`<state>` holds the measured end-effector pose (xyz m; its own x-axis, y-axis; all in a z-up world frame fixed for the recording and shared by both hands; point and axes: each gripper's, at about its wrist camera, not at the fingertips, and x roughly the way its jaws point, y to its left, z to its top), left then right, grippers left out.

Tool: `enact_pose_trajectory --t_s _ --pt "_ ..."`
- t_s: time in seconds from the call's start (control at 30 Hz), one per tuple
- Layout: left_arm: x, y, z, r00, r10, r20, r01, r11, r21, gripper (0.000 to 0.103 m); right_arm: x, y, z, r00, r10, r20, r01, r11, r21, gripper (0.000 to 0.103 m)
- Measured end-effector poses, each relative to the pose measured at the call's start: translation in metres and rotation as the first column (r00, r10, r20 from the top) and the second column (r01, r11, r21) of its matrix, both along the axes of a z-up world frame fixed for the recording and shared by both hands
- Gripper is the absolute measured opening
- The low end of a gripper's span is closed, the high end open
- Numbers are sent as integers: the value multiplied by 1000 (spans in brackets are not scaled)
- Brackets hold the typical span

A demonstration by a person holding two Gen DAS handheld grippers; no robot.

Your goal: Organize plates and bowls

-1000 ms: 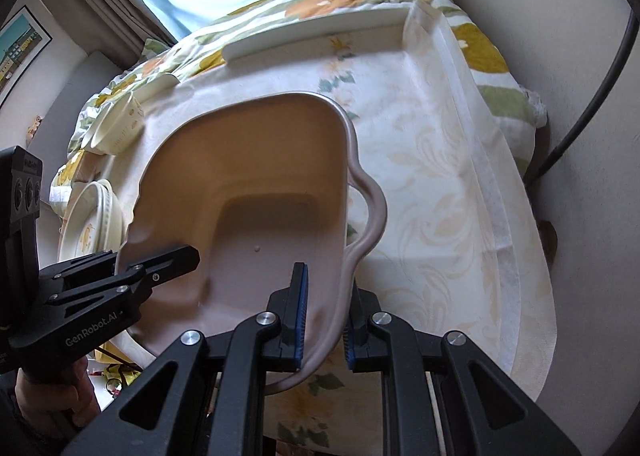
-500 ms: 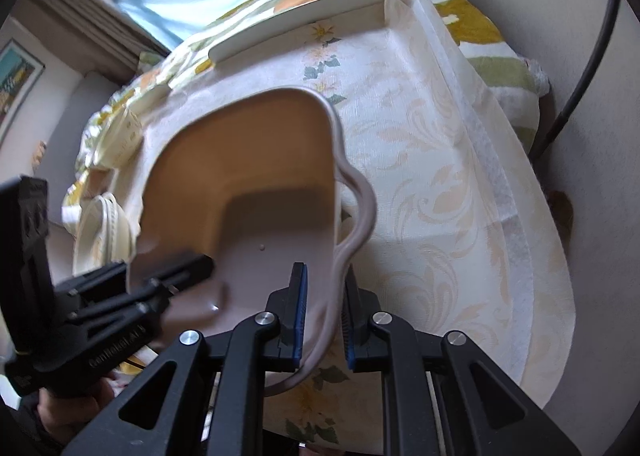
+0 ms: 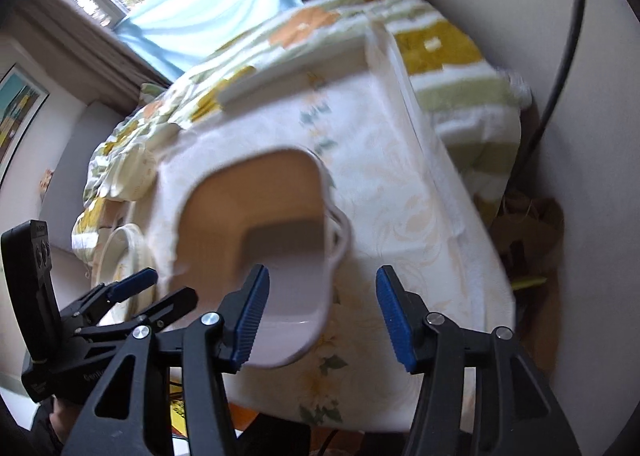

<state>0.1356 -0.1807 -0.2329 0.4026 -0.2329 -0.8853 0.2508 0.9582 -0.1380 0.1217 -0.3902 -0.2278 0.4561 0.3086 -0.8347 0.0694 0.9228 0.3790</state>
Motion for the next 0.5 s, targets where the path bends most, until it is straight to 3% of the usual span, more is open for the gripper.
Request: enact_pose_trajectory --t_s 0.13,0.17,0.2,0.23,0.27,0.33,0.5 --pt "-16 35 48 993 74 86 -74 997 -4 86 1 17 44 992 91 83 -90 996 -22 52" --pt "-18 44 61 989 101 111 -101 995 -5 87 3 23 54 988 115 103 -112 993 -32 61" --pt "-20 57 76 980 138 146 -138 990 -6 89 6 31 64 982 138 128 -134 990 -42 84" --pt "-19 66 86 971 165 174 -167 986 -3 99 9 39 73 975 159 154 -153 987 -47 96" --pt "-18 77 96 959 194 205 -199 980 3 103 13 47 81 966 178 187 -172 984 -48 103" --pt "-11 101 110 936 238 257 -247 969 3 103 23 65 95 948 210 241 -203 978 -54 103" --pt "24 164 115 914 322 245 -329 944 -11 103 61 118 105 936 265 230 -261 964 -50 103"
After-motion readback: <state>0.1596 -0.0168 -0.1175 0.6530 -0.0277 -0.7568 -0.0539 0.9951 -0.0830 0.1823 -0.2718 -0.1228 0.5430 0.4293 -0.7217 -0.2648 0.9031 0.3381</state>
